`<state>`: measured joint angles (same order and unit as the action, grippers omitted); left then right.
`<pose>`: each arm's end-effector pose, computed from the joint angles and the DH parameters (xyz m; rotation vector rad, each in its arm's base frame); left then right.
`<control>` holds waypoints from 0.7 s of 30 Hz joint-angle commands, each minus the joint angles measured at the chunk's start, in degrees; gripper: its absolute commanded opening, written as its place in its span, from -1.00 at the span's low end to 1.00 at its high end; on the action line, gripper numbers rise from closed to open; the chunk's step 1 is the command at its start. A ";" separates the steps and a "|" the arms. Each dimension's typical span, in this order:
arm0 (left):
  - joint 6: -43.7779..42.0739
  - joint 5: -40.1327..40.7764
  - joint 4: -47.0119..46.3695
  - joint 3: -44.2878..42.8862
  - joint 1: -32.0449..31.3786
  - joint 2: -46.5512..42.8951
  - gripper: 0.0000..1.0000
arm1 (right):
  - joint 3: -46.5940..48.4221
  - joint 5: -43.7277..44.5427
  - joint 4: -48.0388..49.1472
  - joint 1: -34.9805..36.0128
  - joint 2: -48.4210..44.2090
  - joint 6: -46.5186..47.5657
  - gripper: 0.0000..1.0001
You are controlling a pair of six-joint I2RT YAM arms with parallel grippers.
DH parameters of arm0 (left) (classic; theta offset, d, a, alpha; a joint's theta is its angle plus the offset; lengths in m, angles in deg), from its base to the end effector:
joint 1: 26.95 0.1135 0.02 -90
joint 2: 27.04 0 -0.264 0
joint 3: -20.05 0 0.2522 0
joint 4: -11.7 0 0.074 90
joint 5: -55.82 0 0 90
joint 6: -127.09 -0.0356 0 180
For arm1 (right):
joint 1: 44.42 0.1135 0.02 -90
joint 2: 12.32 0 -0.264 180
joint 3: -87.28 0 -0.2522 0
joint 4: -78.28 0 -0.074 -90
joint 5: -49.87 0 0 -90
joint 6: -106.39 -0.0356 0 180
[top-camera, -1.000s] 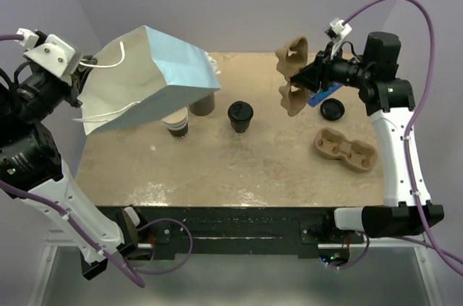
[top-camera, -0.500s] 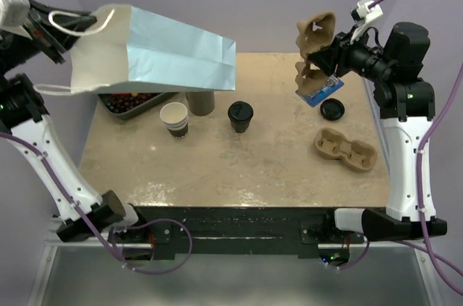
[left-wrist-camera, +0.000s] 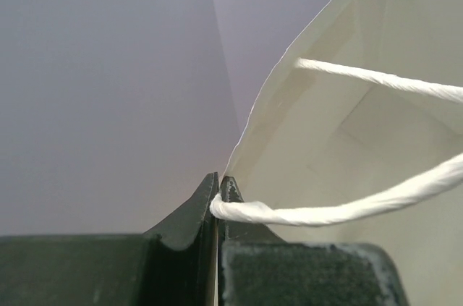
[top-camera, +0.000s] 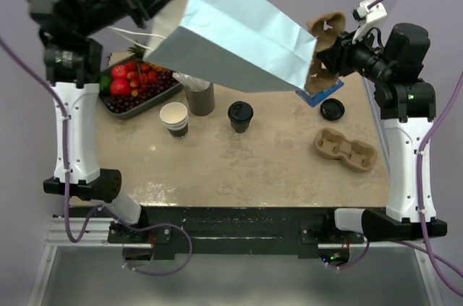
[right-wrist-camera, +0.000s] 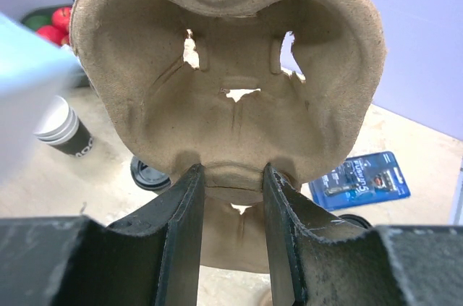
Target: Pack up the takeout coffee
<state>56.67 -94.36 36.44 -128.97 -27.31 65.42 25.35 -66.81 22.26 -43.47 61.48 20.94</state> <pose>0.2480 -0.0324 0.6361 0.8050 1.0858 -0.8256 0.2302 0.0198 0.5215 -0.4178 1.7181 0.3671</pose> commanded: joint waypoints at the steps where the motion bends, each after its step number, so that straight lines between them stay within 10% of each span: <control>1: -23.66 21.22 20.03 5.43 -14.55 -0.44 -1.00 | 1.07 4.51 1.22 -0.25 -0.15 1.77 -1.00; 8: -37.14 38.11 30.67 18.59 -34.24 -2.37 -1.00 | 3.71 17.97 1.74 -0.69 1.35 6.42 -1.00; 21: -40.57 36.01 34.87 33.22 -36.82 -16.44 -1.00 | -7.54 19.56 6.05 -0.86 -1.29 10.21 -1.00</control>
<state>19.75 -56.73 69.79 -94.31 -63.99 54.36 19.58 -47.40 23.95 -44.41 61.19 29.97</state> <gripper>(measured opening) 0.029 0.364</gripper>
